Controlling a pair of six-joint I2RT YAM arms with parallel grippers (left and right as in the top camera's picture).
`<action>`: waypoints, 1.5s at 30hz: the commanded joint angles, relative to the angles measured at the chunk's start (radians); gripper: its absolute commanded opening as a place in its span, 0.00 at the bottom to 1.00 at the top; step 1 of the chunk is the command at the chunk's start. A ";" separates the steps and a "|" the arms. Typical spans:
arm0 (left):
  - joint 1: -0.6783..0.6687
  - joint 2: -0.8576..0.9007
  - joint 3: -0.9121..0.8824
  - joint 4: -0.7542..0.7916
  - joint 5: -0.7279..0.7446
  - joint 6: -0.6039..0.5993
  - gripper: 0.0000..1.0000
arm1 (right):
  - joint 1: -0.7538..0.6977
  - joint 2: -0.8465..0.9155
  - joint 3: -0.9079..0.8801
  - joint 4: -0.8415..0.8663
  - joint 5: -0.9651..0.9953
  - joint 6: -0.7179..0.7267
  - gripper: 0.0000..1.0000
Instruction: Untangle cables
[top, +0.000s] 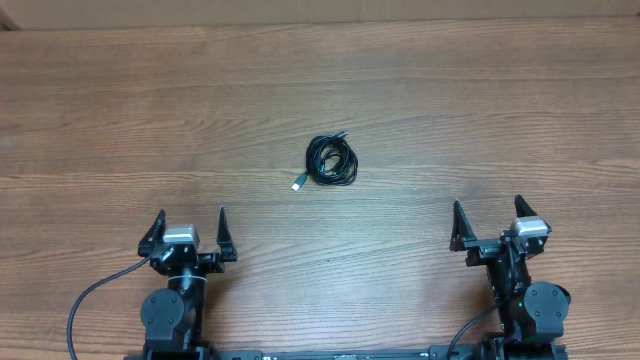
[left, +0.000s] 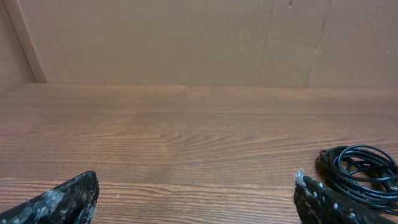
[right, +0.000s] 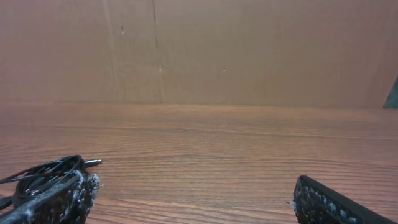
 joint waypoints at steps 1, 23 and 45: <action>0.002 -0.010 -0.005 0.001 0.012 -0.003 0.99 | -0.003 -0.011 -0.010 0.005 0.006 -0.005 1.00; 0.002 -0.010 -0.005 0.001 0.012 -0.003 1.00 | -0.003 -0.011 -0.010 0.005 0.006 -0.005 1.00; 0.000 -0.010 -0.005 0.002 0.032 -0.029 0.99 | -0.003 -0.011 -0.010 0.005 0.006 -0.005 1.00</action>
